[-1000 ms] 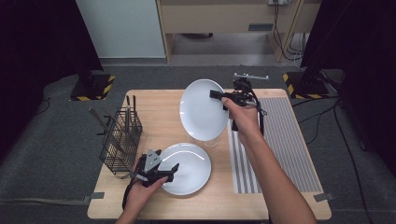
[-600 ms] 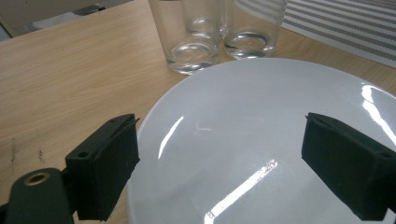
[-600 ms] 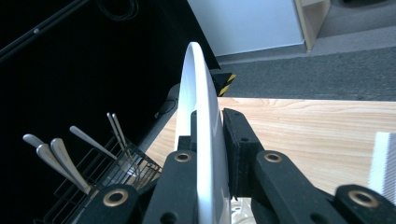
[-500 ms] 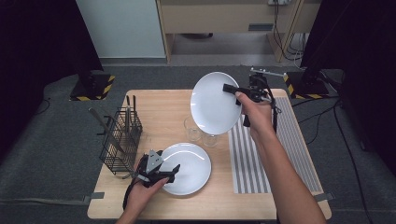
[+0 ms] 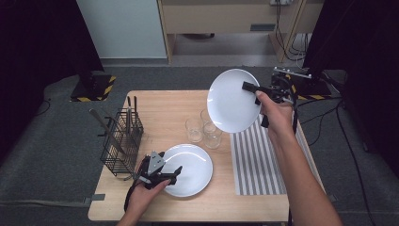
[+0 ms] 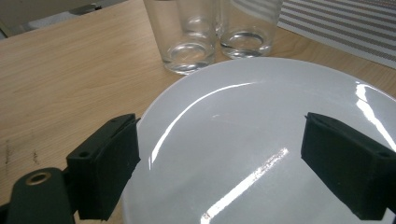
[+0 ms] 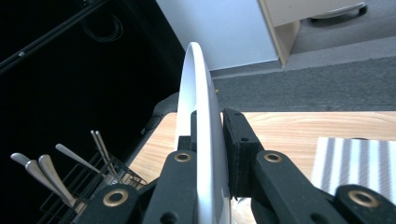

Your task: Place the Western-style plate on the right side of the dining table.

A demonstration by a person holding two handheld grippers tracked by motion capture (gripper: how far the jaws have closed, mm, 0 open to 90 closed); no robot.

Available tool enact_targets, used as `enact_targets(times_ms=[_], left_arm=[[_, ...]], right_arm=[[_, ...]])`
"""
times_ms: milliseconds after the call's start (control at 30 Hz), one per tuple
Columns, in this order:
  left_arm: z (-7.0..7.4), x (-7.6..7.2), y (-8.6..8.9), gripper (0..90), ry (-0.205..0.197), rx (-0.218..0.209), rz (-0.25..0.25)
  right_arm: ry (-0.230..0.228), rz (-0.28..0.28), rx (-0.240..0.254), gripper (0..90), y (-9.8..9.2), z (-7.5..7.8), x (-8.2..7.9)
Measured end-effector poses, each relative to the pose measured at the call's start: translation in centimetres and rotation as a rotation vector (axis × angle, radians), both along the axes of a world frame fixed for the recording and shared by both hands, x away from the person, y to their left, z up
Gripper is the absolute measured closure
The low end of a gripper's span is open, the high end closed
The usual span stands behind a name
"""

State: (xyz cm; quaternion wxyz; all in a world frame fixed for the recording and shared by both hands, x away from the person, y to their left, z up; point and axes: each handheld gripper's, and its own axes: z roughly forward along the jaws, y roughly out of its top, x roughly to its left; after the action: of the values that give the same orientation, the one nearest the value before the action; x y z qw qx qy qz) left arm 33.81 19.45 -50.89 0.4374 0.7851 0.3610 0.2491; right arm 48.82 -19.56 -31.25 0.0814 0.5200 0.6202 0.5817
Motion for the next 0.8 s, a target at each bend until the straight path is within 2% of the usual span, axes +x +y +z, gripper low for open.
enact_targets(times_ms=[233,400,567,800], left_arm=[[-0.1,0.0,0.0,10.7,0.008,0.009,0.001],[0.0,-0.1,-0.1,10.8,0.000,0.006,0.002],[-0.2,0.0,-0.1,10.4,0.017,0.010,-0.003],[-0.3,0.1,-0.1,10.5,0.018,0.016,-0.007]], right_arm=[[0.019,-0.033,0.010,83.3,-2.2,-0.9,-0.7],[0.022,-0.056,0.007,83.3,-3.5,-1.3,-0.9],[0.017,-0.073,0.003,83.3,-4.8,-1.6,-1.4],[0.024,-0.104,-0.002,83.3,-6.5,-2.5,-2.0]])
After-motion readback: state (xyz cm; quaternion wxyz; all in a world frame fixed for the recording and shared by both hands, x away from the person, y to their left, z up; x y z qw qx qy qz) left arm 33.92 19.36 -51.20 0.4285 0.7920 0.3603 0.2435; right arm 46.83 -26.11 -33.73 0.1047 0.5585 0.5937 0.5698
